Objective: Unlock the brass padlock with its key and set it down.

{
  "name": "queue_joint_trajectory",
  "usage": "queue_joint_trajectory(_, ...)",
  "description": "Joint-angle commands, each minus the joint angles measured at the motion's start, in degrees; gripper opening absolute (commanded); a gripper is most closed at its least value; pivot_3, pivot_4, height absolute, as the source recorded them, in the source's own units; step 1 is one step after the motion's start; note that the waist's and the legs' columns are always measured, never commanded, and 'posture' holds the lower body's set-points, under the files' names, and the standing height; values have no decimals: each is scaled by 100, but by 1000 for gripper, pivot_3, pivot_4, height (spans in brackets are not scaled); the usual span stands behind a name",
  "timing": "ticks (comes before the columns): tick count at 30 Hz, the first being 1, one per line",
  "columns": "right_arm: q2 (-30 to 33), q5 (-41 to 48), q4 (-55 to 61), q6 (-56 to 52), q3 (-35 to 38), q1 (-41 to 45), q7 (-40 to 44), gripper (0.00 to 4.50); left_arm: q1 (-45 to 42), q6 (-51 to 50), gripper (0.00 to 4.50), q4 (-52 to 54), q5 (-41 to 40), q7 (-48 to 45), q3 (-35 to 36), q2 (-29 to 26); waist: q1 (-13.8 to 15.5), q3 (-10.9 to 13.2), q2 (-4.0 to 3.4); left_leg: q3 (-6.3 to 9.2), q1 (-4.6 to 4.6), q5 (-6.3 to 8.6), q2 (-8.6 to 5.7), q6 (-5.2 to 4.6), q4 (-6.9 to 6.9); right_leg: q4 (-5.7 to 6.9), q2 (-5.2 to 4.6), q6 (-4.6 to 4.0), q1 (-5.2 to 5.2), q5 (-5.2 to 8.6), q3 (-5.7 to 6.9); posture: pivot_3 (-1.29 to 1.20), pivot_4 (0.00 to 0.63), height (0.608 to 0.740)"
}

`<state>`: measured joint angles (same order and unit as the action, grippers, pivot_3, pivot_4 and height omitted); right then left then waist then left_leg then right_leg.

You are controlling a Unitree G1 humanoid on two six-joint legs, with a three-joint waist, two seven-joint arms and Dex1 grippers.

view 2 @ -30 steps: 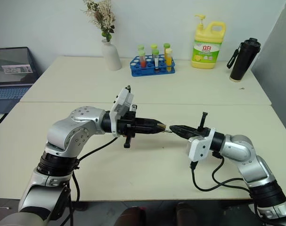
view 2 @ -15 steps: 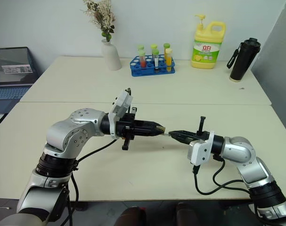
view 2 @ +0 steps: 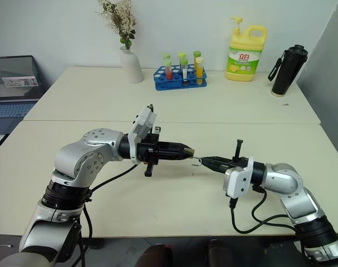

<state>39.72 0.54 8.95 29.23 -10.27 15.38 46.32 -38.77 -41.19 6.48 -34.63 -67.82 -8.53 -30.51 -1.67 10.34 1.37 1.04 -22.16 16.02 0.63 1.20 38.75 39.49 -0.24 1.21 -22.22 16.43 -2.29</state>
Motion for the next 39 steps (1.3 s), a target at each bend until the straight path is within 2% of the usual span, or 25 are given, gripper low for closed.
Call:
queue_joint_trajectory(1, 324, 363, 258, -877, 75, -291, 374, 0, 132, 172, 154, -53, 173, 273, 105, 9, 3, 0, 0, 0, 0, 0, -1, 0, 0, 0, 0, 0, 0, 0, -1, 0, 150, 740)
queue_joint_trajectory(5, 534, 558, 478, -1574, 203, -572, 505, 0, 374, 543, 154, -297, 551, 726, 101, 152, 12, 1, 1, 0, 0, 0, -1, -1, 1, -2, -2, 0, 2, 0, -1, 0, 150, 740)
queue_joint_trajectory(8, 597, 857, 881, -2137, 253, -713, 616, 827, 646, 669, 154, -496, 708, 881, 50, 265, 8, 1, 1, 2, 0, 1, 1, -1, 1, 1, -2, 0, 0, 0, 0, 0, 150, 740)
queue_joint_trajectory(12, 478, 1080, 1344, -2913, 193, -585, 574, 2312, 916, 585, 154, -635, 656, 922, 6, 485, 9, 1, 1, 5, 0, 1, 2, -1, 0, 0, -1, 0, 0, 0, 3, 0, 150, 740)
queue_joint_trajectory(17, 379, 1002, 1456, -3420, 96, -394, 582, 4037, 1070, 996, 154, -908, 842, 858, -91, 715, 16, 1, 2, 8, 0, 1, 0, -1, 1, -1, -1, 0, 2, 0, 6, 0, 150, 740)
queue_joint_trajectory(21, 164, 960, 1511, -3663, 80, -300, 424, 4056, 1017, 1270, 154, -1383, 1013, 995, -105, 1024, 30, 1, 2, 12, -8, 1, -1, -1, 3, -3, -2, 0, 1, 0, 10, 0, 150, 740)
queue_joint_trajectory(28, 148, 909, 1537, -3742, 144, -329, 438, 4056, 923, 1495, 154, -1881, 1322, 935, -248, 1202, 22, 1, 2, 15, -11, 1, -2, -1, 3, -5, -2, 1, 0, 0, 13, 0, 150, 740)
queue_joint_trajectory(29, 149, 909, 1536, -3750, 153, -330, 434, 4056, 913, 1517, 885, -1923, 1349, 878, -265, 1193, 21, 1, 2, 15, -11, 1, -3, -1, 3, -5, -2, 1, 0, 0, 13, 0, 150, 740)
queue_joint_trajectory(39, 265, 943, 1557, -3746, 330, -414, 443, 4056, 681, 2555, 3945, -2436, 1800, 881, -140, 1285, 23, 1, 2, 16, -13, 1, -3, -1, 3, -5, -2, 1, 0, 0, 16, 0, 150, 740)
